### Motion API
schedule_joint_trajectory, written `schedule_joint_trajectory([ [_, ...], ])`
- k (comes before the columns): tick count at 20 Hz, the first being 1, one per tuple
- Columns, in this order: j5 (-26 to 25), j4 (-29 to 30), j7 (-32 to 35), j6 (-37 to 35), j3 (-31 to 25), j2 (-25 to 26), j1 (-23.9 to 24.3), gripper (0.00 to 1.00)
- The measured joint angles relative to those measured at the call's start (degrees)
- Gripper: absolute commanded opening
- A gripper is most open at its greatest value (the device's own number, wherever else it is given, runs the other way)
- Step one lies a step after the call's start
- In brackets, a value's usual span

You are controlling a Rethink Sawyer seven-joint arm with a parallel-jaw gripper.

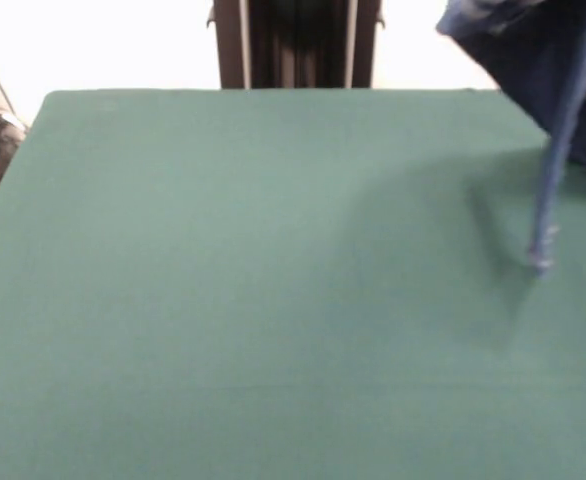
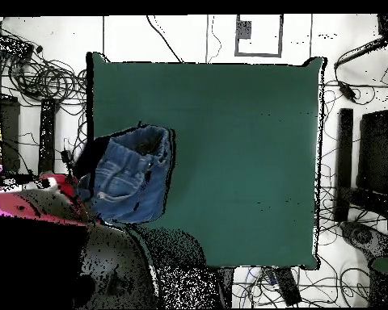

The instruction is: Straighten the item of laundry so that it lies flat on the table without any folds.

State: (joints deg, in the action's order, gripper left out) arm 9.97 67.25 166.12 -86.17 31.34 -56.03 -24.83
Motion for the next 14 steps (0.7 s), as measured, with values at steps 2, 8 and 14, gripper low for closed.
schedule_joint_trajectory([
  [2, -1.36, 1.76, 0.0, 1.38, -0.73, -0.34, 1.14, 0.0],
  [8, -4.26, 5.62, -0.04, 5.78, -3.06, -1.2, 3.46, 0.0],
  [14, -5.2, 10.3, -0.53, 13.06, -7.17, -2.29, 7.48, 0.0],
])
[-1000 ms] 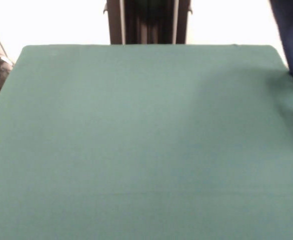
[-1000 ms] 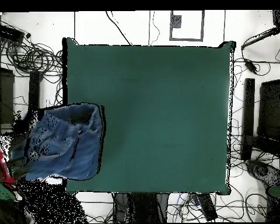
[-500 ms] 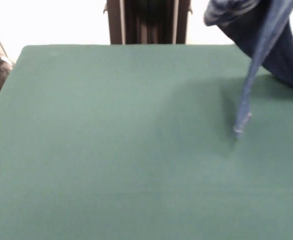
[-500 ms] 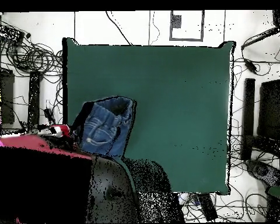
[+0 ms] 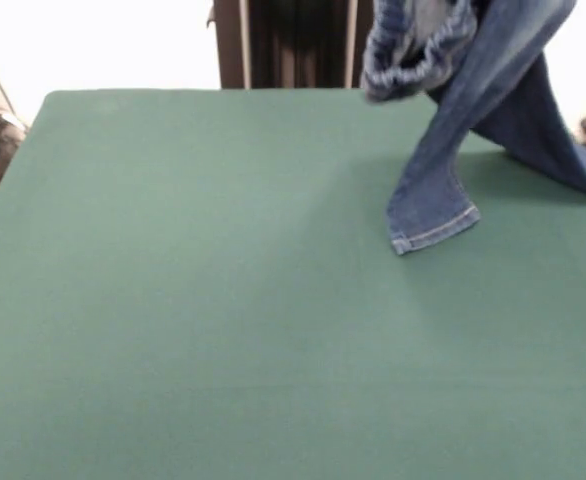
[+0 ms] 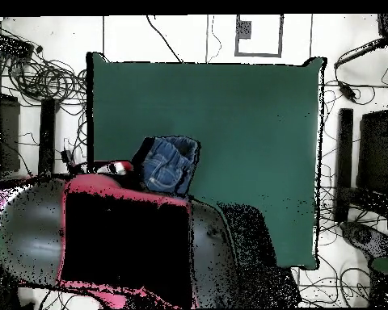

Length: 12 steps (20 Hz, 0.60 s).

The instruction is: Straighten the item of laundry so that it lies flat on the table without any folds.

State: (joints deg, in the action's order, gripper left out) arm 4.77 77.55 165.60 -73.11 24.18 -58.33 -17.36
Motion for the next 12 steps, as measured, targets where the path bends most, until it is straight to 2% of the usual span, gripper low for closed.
schedule_joint_trajectory([
  [4, -0.45, 3.88, -3.66, 6.71, -3.19, -0.75, 3.66, 0.0],
  [7, -1.35, 7.37, -9.23, 12.07, -6.37, -1.27, 7.45, 0.0],
  [12, -2.95, 10.94, -17.06, 16.02, -9.92, -1.89, 11.96, 0.0],
])
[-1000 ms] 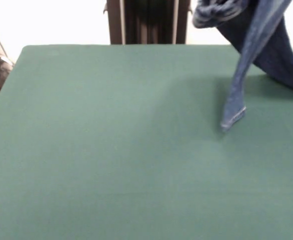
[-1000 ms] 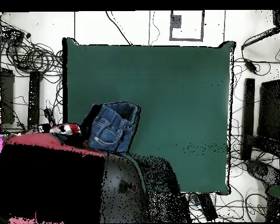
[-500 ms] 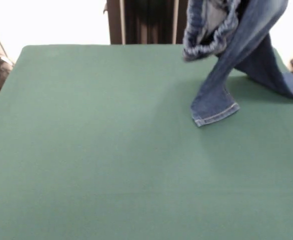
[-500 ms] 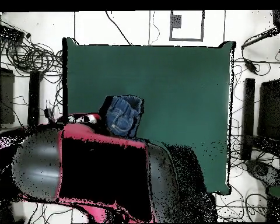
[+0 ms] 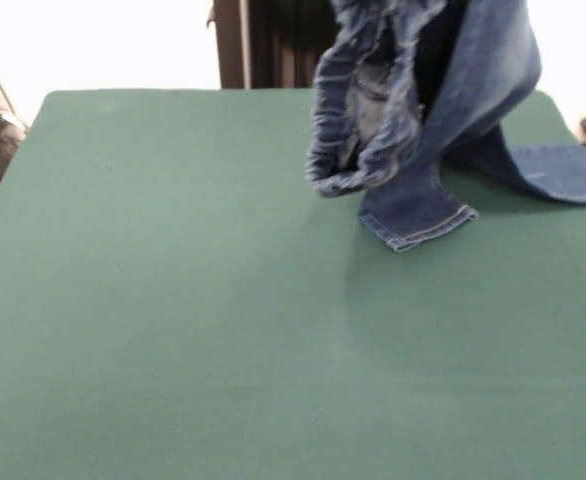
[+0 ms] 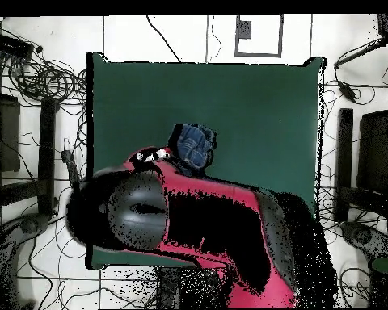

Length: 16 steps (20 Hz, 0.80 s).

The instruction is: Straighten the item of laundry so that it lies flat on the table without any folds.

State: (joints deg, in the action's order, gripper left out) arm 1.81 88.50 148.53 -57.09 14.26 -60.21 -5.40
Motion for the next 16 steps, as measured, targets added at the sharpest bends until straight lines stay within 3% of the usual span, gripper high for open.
schedule_joint_trajectory([
  [5, -1.96, 1.62, -4.84, 0.32, -1.97, -0.02, 2.51, 0.0],
  [16, -4.61, 5.86, -7.2, 5.18, -7.74, -1.74, 8.75, 0.0],
])
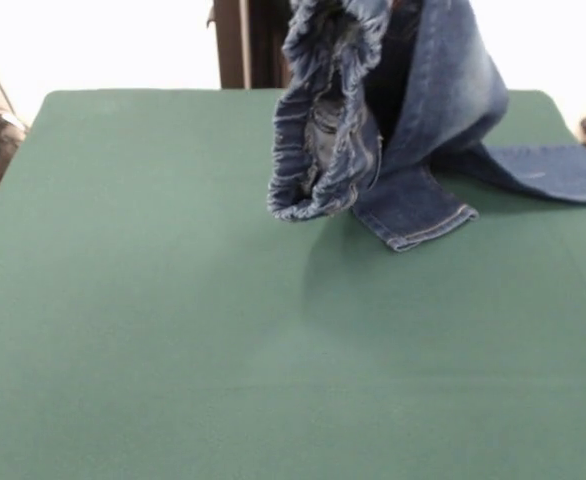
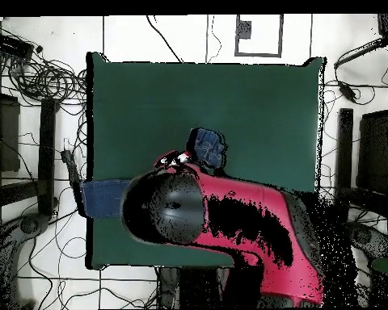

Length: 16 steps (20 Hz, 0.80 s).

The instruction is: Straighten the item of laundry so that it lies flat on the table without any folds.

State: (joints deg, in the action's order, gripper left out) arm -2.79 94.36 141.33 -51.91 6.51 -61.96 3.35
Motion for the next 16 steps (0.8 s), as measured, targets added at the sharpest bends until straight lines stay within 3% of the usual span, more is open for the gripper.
schedule_joint_trajectory([
  [10, -4.57, 5.31, -0.1, 8.28, -7.0, -0.91, 10.51, 0.0],
  [16, -6.89, 6.39, -0.1, 8.38, -9.27, -1.2, 13.11, 0.0],
])
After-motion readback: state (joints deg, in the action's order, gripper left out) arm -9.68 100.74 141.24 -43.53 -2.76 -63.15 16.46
